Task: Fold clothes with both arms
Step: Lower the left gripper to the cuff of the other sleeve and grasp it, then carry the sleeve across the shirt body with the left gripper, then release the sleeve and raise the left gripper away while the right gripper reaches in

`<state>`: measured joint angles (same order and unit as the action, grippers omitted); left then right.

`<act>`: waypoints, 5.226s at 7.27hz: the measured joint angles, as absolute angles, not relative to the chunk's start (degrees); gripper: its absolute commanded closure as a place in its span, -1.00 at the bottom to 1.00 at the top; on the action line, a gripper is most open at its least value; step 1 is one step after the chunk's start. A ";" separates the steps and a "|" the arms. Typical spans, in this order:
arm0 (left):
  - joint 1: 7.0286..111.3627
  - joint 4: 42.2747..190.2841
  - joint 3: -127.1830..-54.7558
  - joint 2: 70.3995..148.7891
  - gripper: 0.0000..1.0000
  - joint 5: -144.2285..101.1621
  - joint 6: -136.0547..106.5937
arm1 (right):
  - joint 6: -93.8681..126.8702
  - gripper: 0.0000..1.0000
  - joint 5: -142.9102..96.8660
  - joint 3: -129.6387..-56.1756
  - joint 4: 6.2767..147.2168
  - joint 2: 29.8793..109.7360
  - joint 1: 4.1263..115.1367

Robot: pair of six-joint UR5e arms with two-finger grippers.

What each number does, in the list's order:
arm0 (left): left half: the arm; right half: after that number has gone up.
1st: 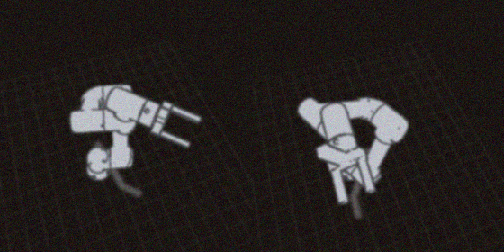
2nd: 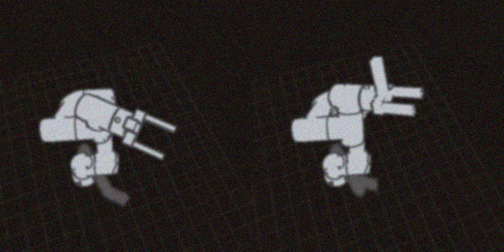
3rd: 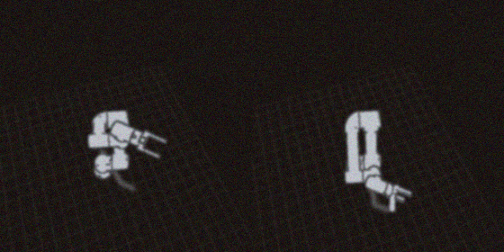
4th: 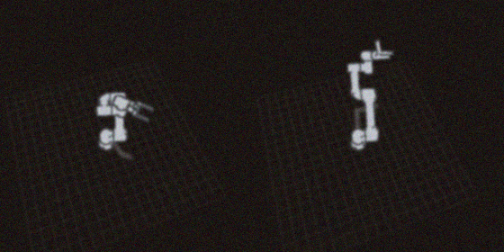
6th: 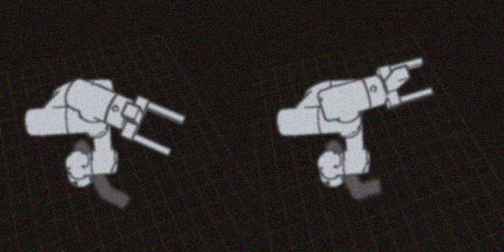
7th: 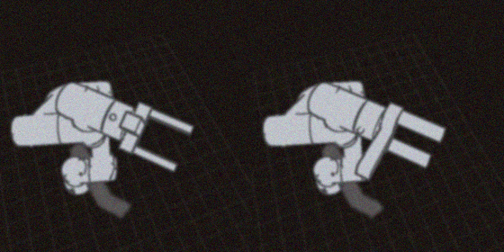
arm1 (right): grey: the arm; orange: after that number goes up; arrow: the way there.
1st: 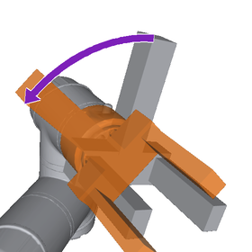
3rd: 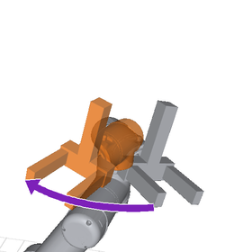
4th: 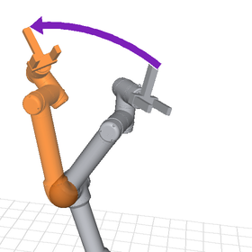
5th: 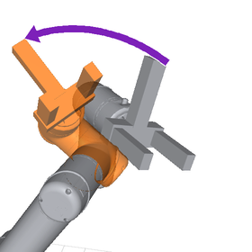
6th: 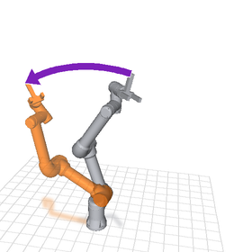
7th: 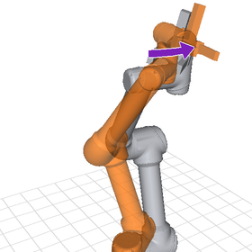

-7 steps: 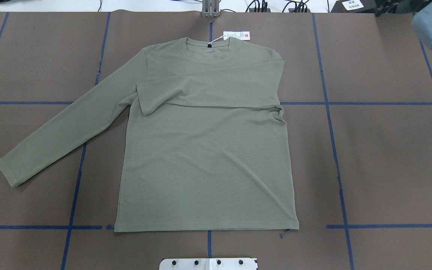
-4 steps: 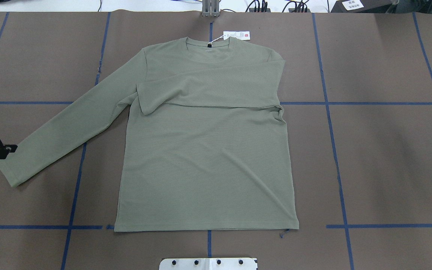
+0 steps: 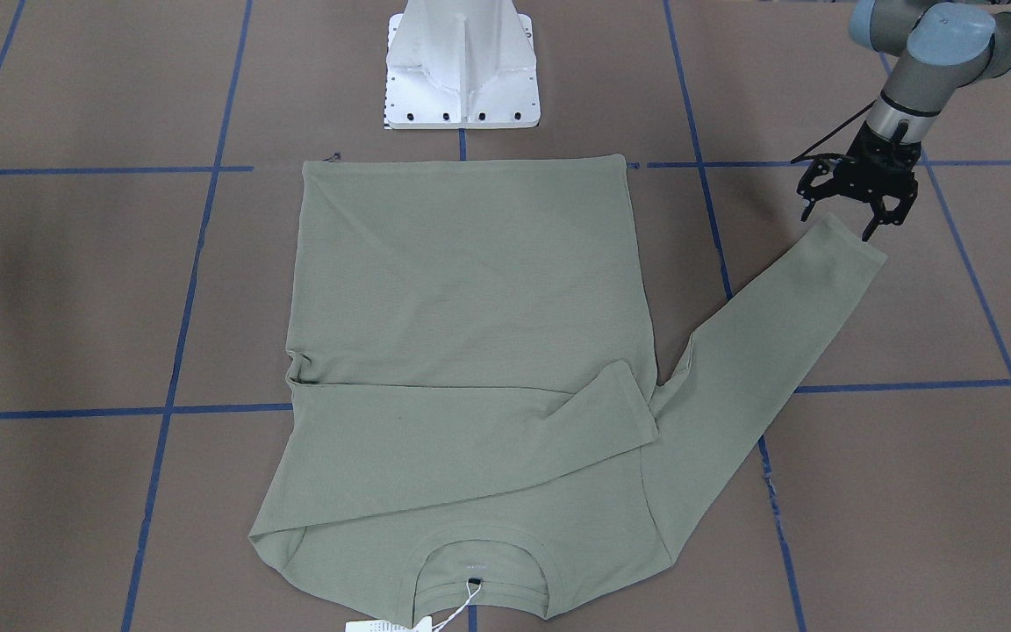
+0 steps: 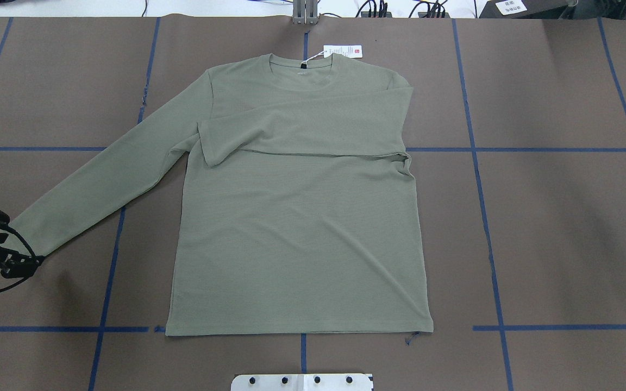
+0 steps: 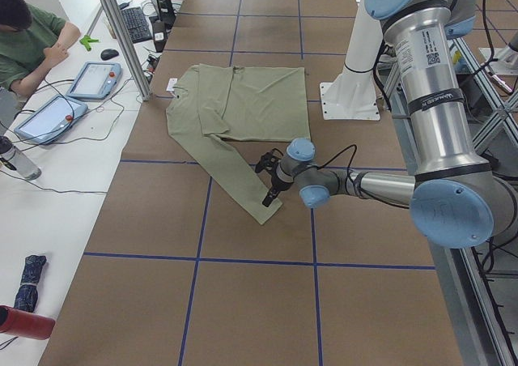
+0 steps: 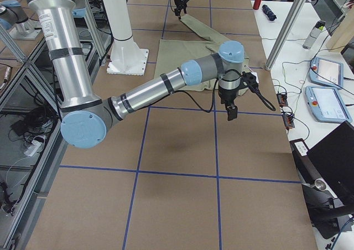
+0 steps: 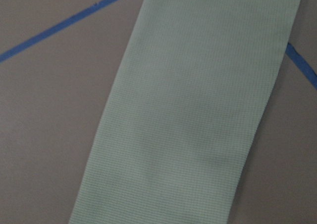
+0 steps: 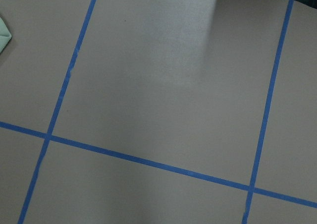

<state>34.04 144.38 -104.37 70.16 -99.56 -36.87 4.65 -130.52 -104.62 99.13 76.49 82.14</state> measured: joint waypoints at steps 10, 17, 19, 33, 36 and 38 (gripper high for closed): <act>31.73 148.10 -103.02 68.11 1.00 -98.86 -37.00 | 4.59 -1.00 -130.35 -104.77 99.14 76.55 82.18; 40.56 147.90 -107.33 73.71 1.00 -99.45 -37.14 | 3.64 -1.00 -130.15 -104.53 99.07 79.34 82.52; 47.62 143.91 -107.45 83.21 1.00 -100.02 -37.70 | 3.48 -1.00 -130.16 -104.93 99.06 80.76 83.00; 25.74 137.49 -68.49 145.34 1.00 -85.19 -53.49 | 3.81 -1.00 -130.25 -105.25 99.05 81.61 84.07; 24.44 139.03 -67.92 145.38 -1.00 -85.19 -49.16 | 4.11 -1.00 -130.24 -105.37 99.05 81.67 84.10; 24.28 142.63 -68.05 145.12 -1.00 -85.50 -49.36 | 4.41 -1.00 -130.25 -105.38 98.73 81.51 84.01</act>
